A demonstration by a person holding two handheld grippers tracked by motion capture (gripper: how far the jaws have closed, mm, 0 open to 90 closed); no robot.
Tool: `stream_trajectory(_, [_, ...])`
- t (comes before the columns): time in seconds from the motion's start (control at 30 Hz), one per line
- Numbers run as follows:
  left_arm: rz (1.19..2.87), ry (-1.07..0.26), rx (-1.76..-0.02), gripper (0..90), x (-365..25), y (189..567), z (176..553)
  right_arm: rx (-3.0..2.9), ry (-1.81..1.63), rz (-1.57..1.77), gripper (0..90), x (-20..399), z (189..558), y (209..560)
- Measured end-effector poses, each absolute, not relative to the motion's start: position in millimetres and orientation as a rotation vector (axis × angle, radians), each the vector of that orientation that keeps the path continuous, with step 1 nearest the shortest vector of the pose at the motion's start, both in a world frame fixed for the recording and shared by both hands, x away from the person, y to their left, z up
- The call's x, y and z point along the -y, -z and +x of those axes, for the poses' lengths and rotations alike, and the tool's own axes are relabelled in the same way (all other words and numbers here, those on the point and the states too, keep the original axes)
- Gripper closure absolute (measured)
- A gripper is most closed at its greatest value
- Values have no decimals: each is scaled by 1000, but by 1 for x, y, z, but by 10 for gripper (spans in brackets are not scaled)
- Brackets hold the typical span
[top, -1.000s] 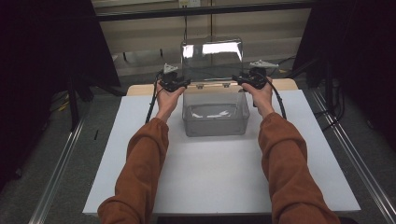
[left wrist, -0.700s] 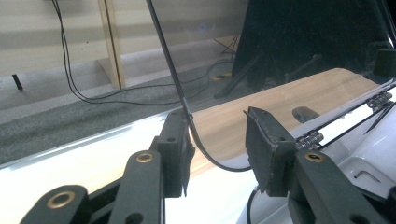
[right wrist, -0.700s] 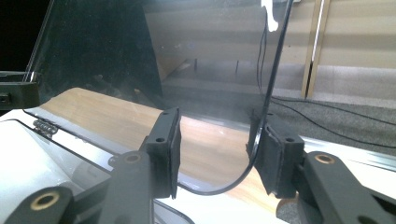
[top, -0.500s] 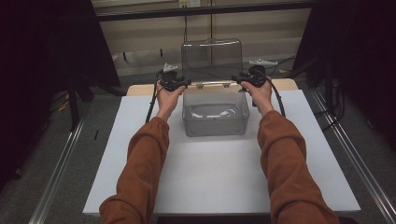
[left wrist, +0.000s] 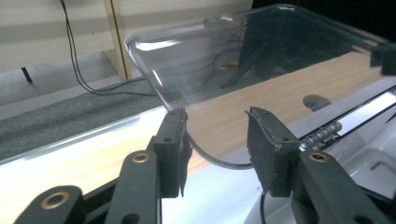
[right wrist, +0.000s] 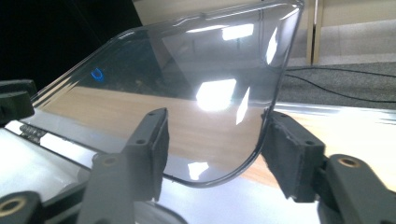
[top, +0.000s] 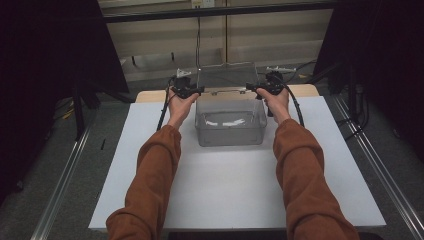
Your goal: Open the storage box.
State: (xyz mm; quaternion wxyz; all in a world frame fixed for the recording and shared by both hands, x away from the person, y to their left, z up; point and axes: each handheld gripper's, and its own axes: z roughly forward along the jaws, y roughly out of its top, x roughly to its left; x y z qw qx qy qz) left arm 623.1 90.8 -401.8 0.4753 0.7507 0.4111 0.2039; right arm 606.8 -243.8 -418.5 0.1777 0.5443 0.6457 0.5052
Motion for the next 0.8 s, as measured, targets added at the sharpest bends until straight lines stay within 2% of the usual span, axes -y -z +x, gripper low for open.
stream_trajectory(0.1, [1799,-457,-1020,571,-93,405,624,-1829,-1425,1557,423,244,608,418])
stream_trajectory(0.53, [1799,-496,-1010,537,-89,407,624,-1809,-1430,1580,403,242,609,421])
stream_trajectory(0.7, [1794,-490,-1003,534,-89,407,624,-1788,-1398,1567,349,240,610,422])
stream_trajectory(0.77, [1802,-480,-982,551,-88,408,624,-1793,-1365,1535,352,238,610,421])
stream_trajectory(0.8, [1778,-515,-998,541,-88,409,623,-1790,-1366,1530,414,238,610,421])
